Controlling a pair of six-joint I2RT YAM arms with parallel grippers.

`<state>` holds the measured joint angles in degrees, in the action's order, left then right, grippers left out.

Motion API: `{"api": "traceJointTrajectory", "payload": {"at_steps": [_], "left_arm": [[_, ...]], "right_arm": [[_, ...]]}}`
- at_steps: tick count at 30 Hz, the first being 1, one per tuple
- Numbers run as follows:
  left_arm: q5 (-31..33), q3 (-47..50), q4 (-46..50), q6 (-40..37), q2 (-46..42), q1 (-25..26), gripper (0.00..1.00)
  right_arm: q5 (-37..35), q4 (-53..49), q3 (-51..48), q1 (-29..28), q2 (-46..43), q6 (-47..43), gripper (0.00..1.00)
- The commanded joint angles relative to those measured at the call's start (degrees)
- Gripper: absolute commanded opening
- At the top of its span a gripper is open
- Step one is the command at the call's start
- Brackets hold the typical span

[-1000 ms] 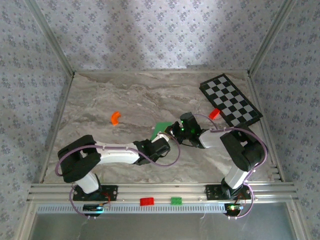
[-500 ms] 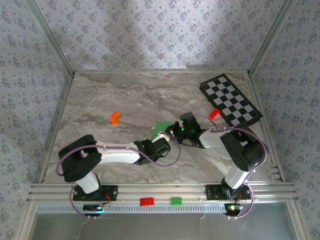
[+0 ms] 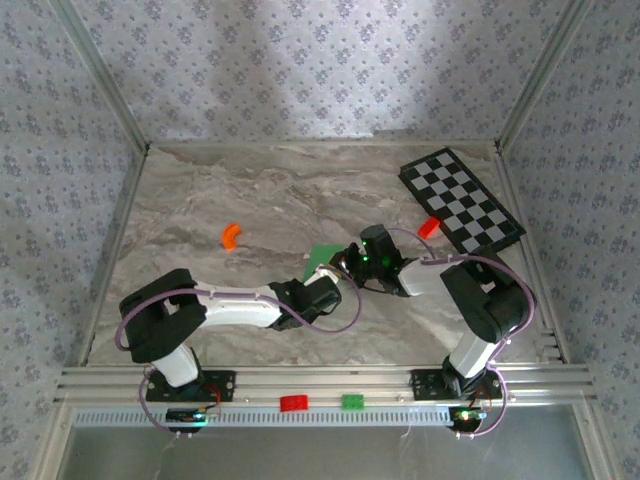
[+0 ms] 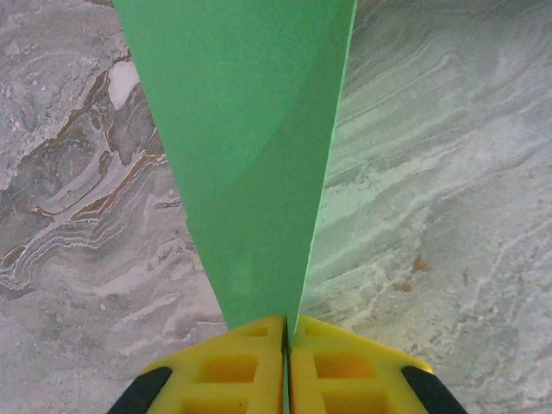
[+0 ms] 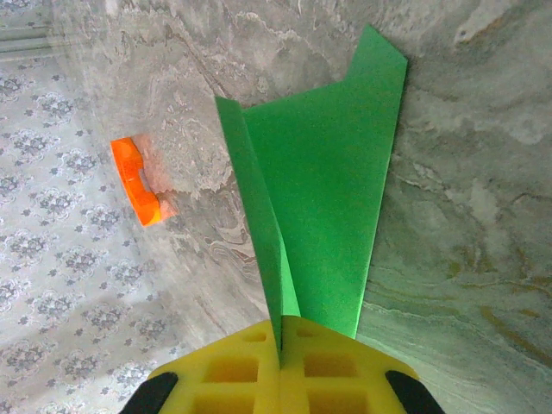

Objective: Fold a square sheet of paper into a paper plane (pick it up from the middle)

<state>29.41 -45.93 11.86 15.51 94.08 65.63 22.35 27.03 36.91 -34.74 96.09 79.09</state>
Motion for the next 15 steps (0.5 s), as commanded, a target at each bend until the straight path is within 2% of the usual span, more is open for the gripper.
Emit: {"api": "traceJointTrajectory", "payload": {"at_steps": [1, 3, 7, 10, 15], "left_arm": [[0.6, -1.4, 0.4, 0.2, 0.3, -0.4, 0.11], [0.2, -1.3, 0.2, 0.2, 0.2, -0.4, 0.10], [-0.4, -0.9, -0.2, 0.5, 0.0, -0.5, 0.02], [-1.4, -0.3, -0.3, 1.6, -0.4, -1.0, 0.00], [-7.2, 2.1, -2.6, 3.3, -3.9, -3.0, 0.00]], "right_arm": [[0.6, -0.3, 0.8, 0.3, -0.6, -0.1, 0.00], [0.6, -0.3, 0.8, 0.3, -0.6, -0.2, 0.00], [0.7, -0.5, 0.6, 0.4, -1.0, -0.5, 0.03], [0.6, -2.9, 0.4, 1.0, -2.4, -2.6, 0.10], [-0.4, -12.6, -1.1, 4.5, -8.2, -8.9, 0.30]]}}
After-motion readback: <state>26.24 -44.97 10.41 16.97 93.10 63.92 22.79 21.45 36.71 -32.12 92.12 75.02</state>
